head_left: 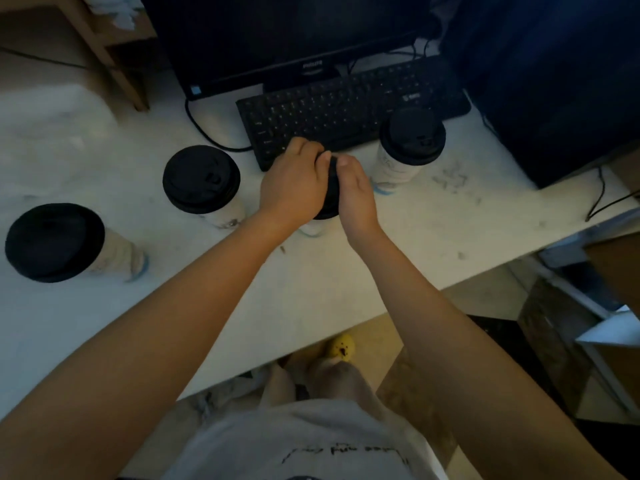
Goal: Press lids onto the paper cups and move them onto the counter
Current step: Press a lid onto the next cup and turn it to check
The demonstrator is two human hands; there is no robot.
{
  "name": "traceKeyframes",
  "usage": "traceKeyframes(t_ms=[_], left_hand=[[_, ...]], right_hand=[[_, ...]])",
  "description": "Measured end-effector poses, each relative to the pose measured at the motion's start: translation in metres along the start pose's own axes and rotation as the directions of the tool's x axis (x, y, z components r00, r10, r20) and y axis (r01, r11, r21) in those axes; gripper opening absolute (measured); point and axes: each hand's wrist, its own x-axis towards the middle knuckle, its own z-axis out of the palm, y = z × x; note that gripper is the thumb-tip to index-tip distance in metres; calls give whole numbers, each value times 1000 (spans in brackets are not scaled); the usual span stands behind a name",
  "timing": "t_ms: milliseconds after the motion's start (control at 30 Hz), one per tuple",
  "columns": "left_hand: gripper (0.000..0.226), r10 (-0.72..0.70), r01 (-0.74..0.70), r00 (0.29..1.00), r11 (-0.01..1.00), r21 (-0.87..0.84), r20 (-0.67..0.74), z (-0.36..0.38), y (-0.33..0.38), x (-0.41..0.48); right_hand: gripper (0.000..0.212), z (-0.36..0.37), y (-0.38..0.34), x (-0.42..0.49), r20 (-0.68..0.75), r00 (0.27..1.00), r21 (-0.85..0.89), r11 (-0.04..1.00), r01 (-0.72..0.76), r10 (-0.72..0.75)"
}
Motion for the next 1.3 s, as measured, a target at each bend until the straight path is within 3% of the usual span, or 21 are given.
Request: traceKeyframes(t_ms=[167, 267, 367, 467, 533, 700, 967, 1167, 1233, 1300], left_hand=[[45, 7, -11, 996, 999, 36, 92, -9, 1, 1], [50, -10, -31, 983, 975, 221, 183, -18, 4, 3], [55, 9, -88, 980, 916, 391, 200, -24, 9, 6], [58, 58, -138, 970, 931, 339, 235, -22, 22, 10], [58, 122, -199, 960, 930, 308, 252, -15, 29, 11], [56, 210, -306, 939, 872, 382, 272, 3, 26, 9], [49, 235, -307, 948, 852, 425, 214, 7, 24, 10], [51, 235, -328, 928, 884, 333, 289, 0, 26, 13], [52, 254, -312, 940, 912, 267, 228, -5, 24, 17], [49, 168, -185, 982, 941, 282, 86, -7, 21, 20]], right_hand=[[29, -5, -1, -4, 56, 996, 75, 994, -80, 76], [39, -17, 19, -9, 71, 988, 166, 975, -148, 138], [36, -35, 54, -21, 144, 988, -14, 998, -56, 57], [54, -42, 71, -26, 303, 952, -231, 965, 121, -47], [66, -40, 71, -21, 353, 933, -255, 953, 165, -67], [84, -35, 72, 0, 420, 908, -237, 965, 109, 1], [76, -38, 78, 15, 451, 892, -255, 954, 158, -27], [79, -35, 83, 13, 404, 912, -192, 968, 162, -72], [77, -32, 83, 9, 363, 928, -175, 973, 153, -81], [73, -24, 85, 4, 270, 955, -163, 972, 169, -120]])
